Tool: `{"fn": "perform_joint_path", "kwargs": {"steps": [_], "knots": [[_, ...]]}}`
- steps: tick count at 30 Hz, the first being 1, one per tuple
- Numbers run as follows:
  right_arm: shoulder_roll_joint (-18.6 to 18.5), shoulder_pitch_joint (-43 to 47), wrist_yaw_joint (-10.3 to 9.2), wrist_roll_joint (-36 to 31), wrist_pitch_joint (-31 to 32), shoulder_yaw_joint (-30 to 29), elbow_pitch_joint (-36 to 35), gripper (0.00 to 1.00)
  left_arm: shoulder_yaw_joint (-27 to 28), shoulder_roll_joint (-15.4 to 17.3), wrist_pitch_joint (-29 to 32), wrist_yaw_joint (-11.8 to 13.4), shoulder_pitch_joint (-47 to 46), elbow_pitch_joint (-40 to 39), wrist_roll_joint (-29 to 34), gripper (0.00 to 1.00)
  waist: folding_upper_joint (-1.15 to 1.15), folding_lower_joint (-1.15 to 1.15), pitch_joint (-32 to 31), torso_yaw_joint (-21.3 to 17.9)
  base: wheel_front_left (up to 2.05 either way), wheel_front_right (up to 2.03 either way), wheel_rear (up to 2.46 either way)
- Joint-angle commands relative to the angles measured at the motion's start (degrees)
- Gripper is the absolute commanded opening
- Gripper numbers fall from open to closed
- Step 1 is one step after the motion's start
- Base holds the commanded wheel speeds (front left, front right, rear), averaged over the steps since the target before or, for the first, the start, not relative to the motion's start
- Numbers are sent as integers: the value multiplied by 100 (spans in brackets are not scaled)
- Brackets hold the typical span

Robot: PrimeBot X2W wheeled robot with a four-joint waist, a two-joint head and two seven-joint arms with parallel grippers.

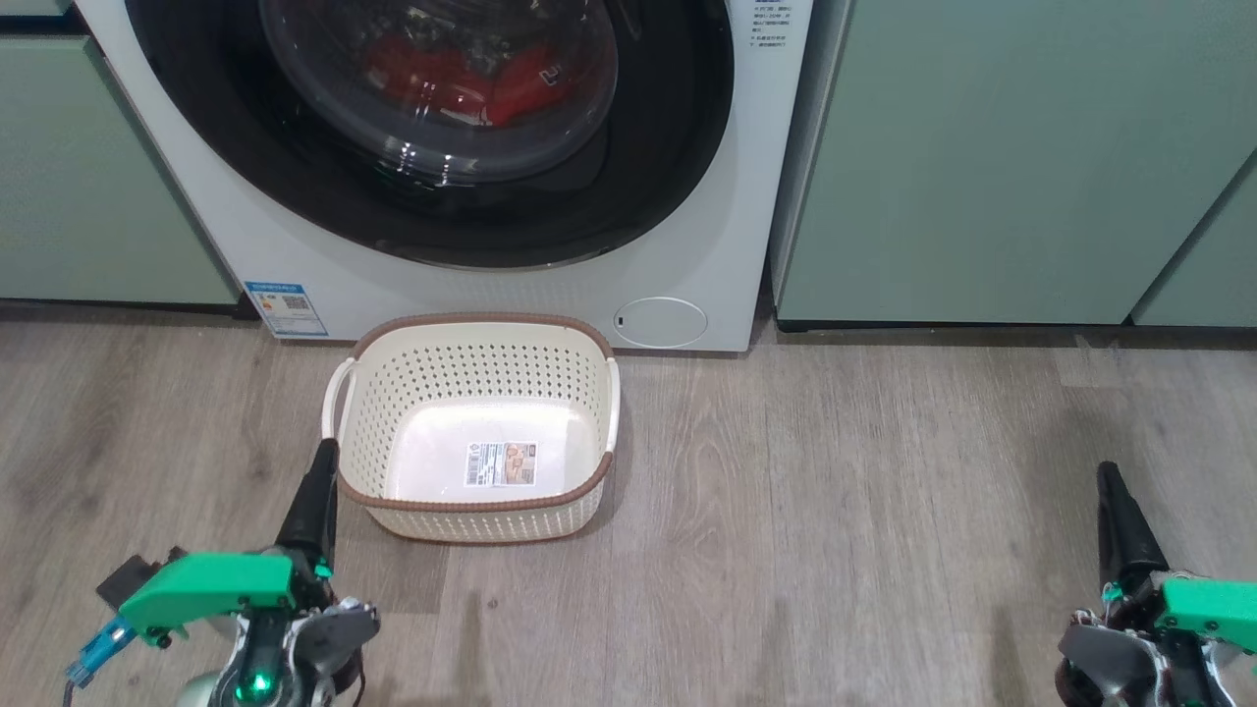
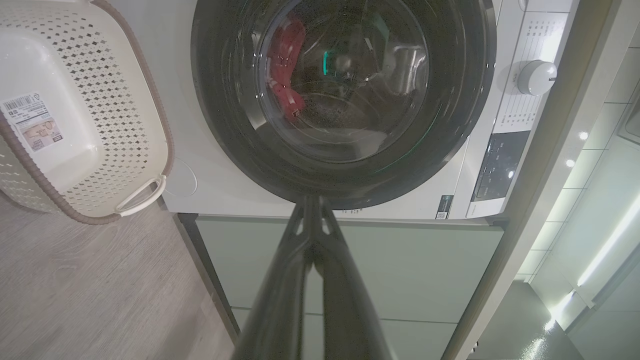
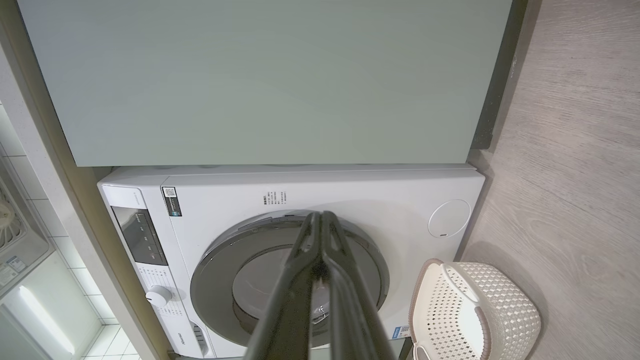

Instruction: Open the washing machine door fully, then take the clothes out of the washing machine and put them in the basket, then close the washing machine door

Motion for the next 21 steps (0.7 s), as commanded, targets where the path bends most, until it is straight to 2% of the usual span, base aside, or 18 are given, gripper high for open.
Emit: {"fn": "perform_joint_path", "kwargs": {"steps": [1, 21], "knots": [[-100, -258, -3, 37, 32, 138, -220, 0, 178, 38, 34, -39, -188, -205, -31, 0, 0, 0, 0, 0, 0, 0, 0], [-100, -258, -3, 37, 32, 138, -220, 0, 178, 38, 34, -39, -188, -205, -31, 0, 0, 0, 0, 0, 0, 0, 0]]}}
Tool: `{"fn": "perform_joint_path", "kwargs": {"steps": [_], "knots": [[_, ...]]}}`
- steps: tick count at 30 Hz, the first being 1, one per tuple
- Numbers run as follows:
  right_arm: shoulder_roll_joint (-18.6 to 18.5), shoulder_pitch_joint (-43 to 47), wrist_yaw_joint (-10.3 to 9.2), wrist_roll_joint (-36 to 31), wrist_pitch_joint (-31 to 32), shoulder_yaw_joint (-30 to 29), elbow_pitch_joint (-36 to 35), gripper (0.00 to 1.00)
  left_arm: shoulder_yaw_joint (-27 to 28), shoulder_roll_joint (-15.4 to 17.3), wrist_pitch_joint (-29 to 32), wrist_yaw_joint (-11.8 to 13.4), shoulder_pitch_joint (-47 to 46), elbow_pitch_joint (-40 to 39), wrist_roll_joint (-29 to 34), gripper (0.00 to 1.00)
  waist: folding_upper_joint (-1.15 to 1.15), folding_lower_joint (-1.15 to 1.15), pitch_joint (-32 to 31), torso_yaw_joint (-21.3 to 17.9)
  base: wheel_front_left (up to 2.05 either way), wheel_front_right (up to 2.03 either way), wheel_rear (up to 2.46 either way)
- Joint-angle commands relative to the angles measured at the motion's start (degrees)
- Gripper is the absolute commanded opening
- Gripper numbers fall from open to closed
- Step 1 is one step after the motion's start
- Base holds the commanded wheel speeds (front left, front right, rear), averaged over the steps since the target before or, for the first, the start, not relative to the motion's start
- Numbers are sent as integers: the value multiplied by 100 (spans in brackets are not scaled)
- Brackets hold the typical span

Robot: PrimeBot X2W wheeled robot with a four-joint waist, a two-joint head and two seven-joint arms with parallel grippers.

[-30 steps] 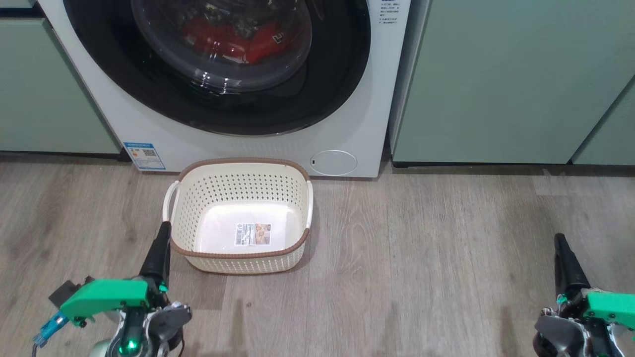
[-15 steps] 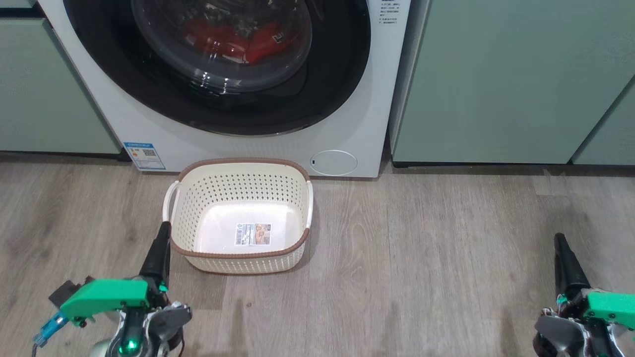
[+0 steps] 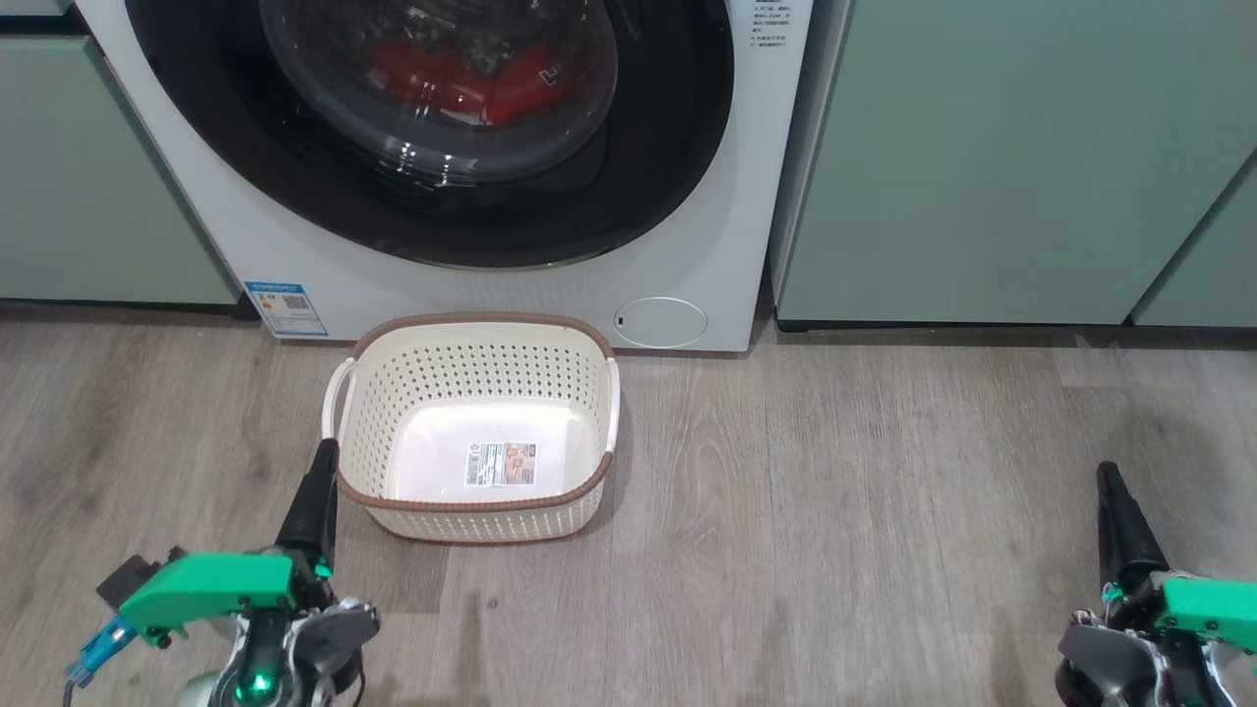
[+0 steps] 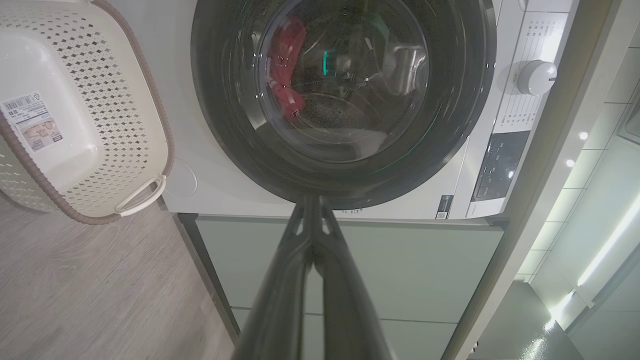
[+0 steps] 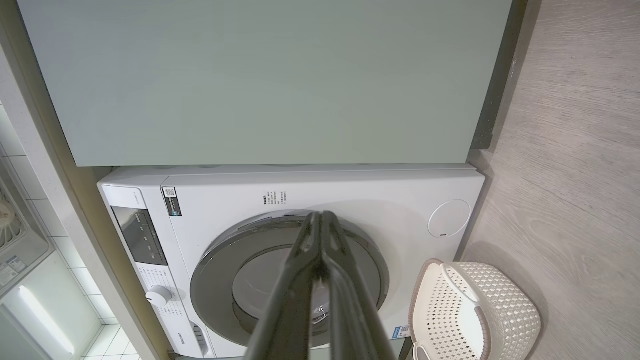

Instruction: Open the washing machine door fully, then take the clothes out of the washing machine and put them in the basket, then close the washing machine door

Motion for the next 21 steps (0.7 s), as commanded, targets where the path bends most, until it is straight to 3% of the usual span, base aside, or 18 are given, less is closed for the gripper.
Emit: {"fn": "perform_joint_path", "kwargs": {"steps": [1, 21], "knots": [[-100, -258, -3, 37, 32, 138, -220, 0, 178, 38, 34, -39, -188, -205, -31, 0, 0, 0, 0, 0, 0, 0, 0], [-100, -258, -3, 37, 32, 138, -220, 0, 178, 38, 34, -39, -188, -205, -31, 0, 0, 0, 0, 0, 0, 0, 0]]}}
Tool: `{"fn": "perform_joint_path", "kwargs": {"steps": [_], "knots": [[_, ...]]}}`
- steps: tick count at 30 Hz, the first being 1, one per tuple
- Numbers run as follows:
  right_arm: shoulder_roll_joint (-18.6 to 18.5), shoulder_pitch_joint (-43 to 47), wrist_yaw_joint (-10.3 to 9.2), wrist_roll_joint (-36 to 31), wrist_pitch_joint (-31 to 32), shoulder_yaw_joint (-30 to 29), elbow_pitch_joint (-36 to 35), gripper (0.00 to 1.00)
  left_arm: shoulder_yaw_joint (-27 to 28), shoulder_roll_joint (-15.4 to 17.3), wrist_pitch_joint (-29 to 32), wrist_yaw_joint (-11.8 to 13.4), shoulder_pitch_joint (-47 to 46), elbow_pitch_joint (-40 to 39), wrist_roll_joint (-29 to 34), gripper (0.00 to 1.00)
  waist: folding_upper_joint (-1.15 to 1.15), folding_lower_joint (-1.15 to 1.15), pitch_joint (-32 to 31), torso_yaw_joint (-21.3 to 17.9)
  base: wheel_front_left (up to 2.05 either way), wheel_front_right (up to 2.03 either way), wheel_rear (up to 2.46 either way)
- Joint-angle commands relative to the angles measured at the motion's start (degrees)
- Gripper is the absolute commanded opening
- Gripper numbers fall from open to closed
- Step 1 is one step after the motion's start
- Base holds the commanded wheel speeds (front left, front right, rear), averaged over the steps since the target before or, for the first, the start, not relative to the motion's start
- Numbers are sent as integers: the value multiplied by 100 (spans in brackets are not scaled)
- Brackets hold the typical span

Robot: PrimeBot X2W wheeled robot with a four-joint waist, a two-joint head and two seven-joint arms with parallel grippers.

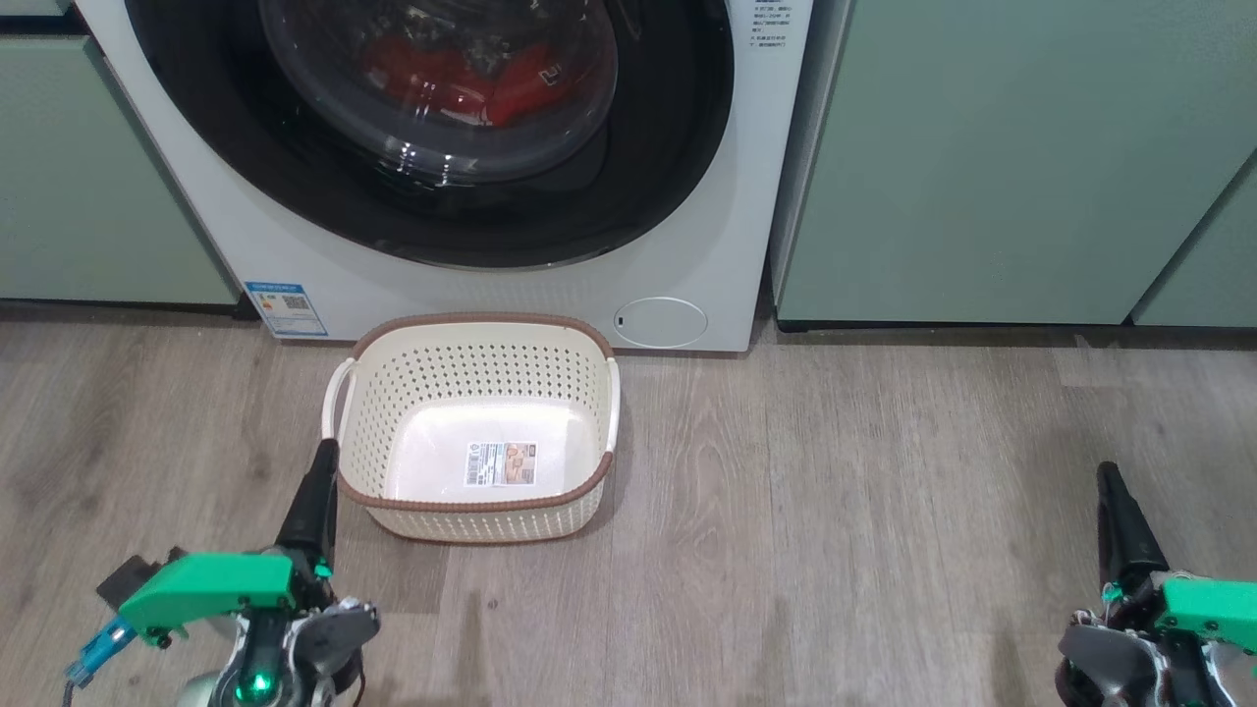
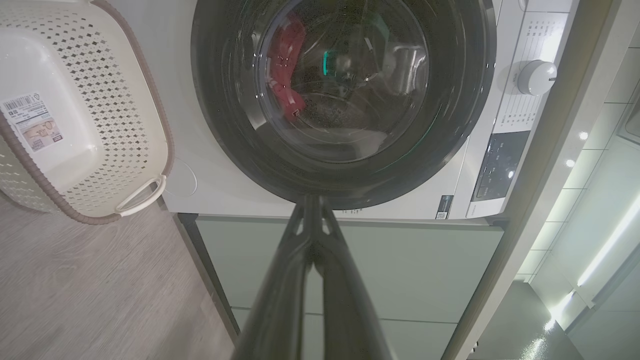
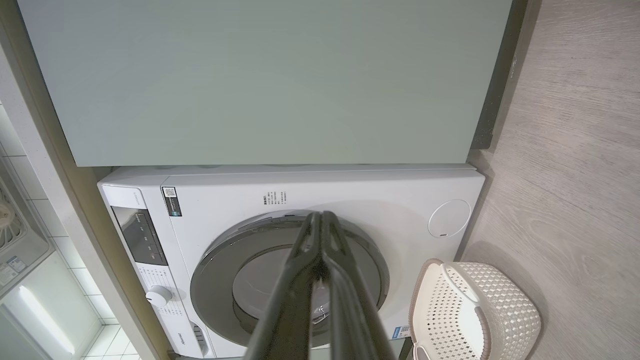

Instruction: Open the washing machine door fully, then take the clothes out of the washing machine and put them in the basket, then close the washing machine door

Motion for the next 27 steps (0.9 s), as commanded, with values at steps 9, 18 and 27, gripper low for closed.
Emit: {"fn": "perform_joint_path", "kwargs": {"steps": [9, 18, 27], "knots": [[-100, -258, -3, 37, 32, 138, -220, 0, 178, 38, 34, -39, -188, -205, -31, 0, 0, 0, 0, 0, 0, 0, 0], [-100, -258, -3, 37, 32, 138, -220, 0, 178, 38, 34, -39, -188, -205, -31, 0, 0, 0, 0, 0, 0, 0, 0], [20, 181, 1, -1, -7, 15, 418, 100, -16, -39, -6, 5, 279, 396, 6, 100, 0, 0, 3, 0, 0, 0, 0]]}}
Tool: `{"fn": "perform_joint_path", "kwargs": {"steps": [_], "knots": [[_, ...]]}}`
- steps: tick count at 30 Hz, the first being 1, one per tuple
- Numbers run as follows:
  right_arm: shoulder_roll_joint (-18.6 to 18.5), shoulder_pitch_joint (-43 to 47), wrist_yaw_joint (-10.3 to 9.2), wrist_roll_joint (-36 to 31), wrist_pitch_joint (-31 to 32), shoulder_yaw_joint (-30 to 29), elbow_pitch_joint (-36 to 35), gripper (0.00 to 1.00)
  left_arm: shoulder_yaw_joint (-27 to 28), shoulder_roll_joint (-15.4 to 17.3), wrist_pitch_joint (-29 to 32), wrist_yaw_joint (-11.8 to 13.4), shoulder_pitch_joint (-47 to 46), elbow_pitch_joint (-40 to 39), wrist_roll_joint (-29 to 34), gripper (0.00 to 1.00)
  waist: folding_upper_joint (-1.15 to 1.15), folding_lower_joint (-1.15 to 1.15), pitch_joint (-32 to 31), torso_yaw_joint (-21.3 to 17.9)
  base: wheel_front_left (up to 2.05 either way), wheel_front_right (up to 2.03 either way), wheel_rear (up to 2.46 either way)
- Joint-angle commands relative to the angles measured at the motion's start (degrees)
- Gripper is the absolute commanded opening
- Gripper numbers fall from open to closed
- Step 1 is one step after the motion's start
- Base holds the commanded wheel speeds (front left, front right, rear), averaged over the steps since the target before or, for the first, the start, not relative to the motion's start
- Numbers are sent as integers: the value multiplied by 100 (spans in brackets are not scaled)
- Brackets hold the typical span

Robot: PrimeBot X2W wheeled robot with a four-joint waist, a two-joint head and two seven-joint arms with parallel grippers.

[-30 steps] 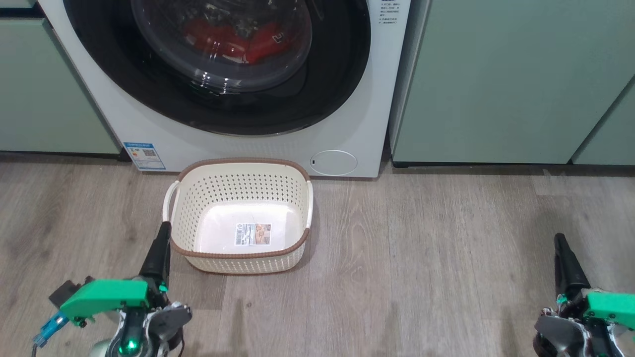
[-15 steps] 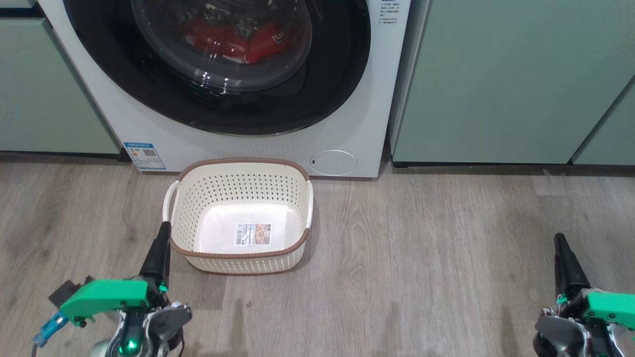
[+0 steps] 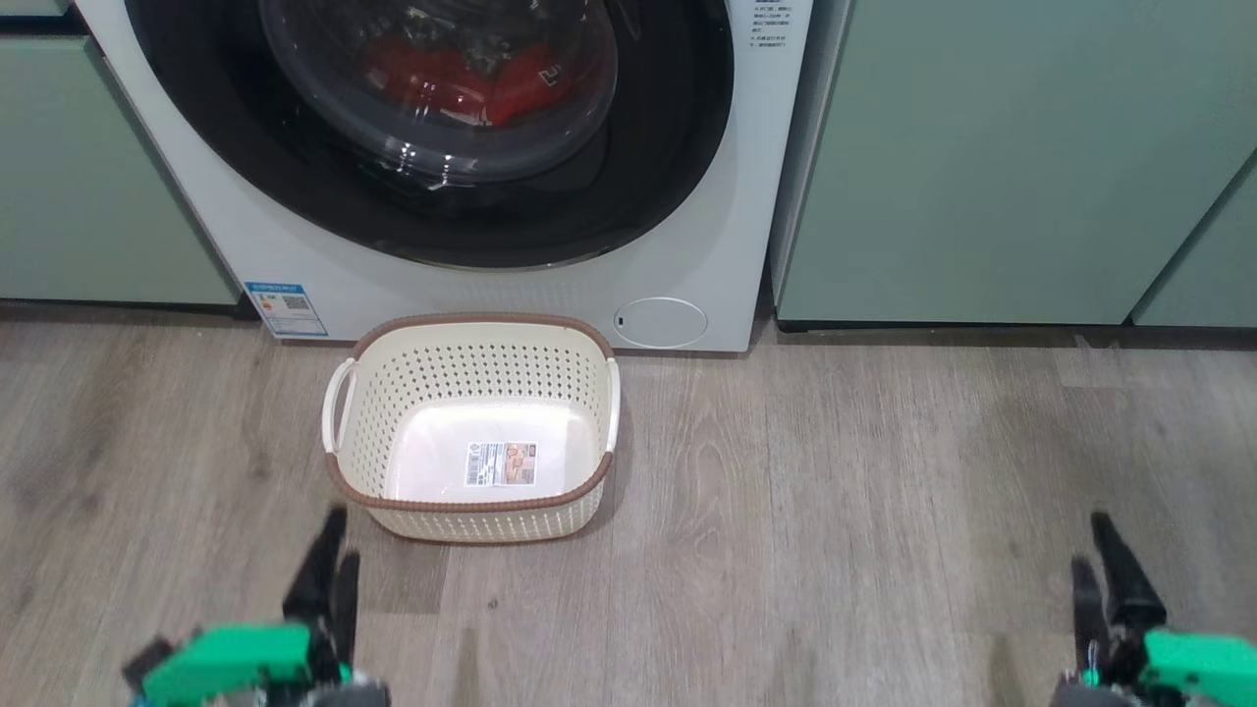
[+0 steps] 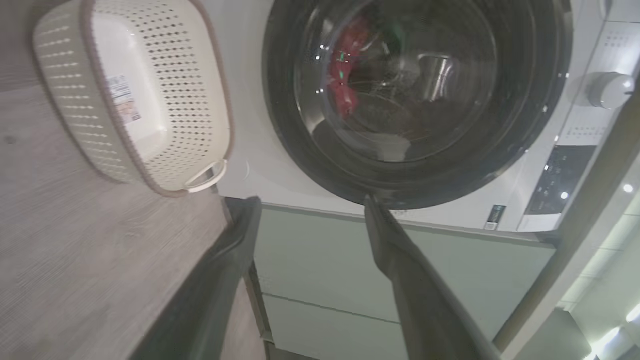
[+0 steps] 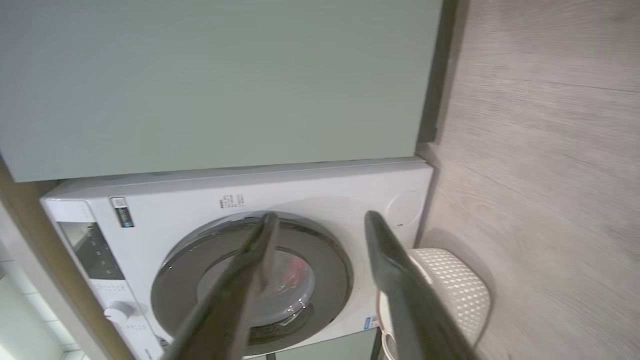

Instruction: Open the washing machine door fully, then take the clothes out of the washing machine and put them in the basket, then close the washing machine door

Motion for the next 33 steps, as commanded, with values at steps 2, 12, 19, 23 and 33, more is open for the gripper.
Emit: {"fn": "perform_joint_path", "kwargs": {"steps": [2, 12, 19, 23, 33], "knots": [[-3, -32, 0, -10, -38, 41, -53, 100, -3, 6, -38, -1, -46, -44, 44, 100, 0, 0, 5, 1, 0, 0, 0], [-13, -87, 0, -222, -207, 176, -156, 100, 24, 11, -207, -4, -94, -136, 403, 100, 0, 0, 12, -2, 0, 0, 0], [-20, -134, -1, -609, -325, 235, -262, 100, 82, 15, -324, -7, -142, -209, 800, 100, 0, 0, 16, -3, 0, 0, 0], [-22, -153, -1, -842, -375, 264, -319, 100, 103, 17, -375, -8, -161, -258, 1029, 100, 0, 0, 17, -2, 0, 0, 0], [-32, -213, -1, -1704, -544, 393, -532, 100, 101, 23, -544, 29, -211, -454, 1847, 100, 0, 0, 18, 11, 0, 0, 0]]}}
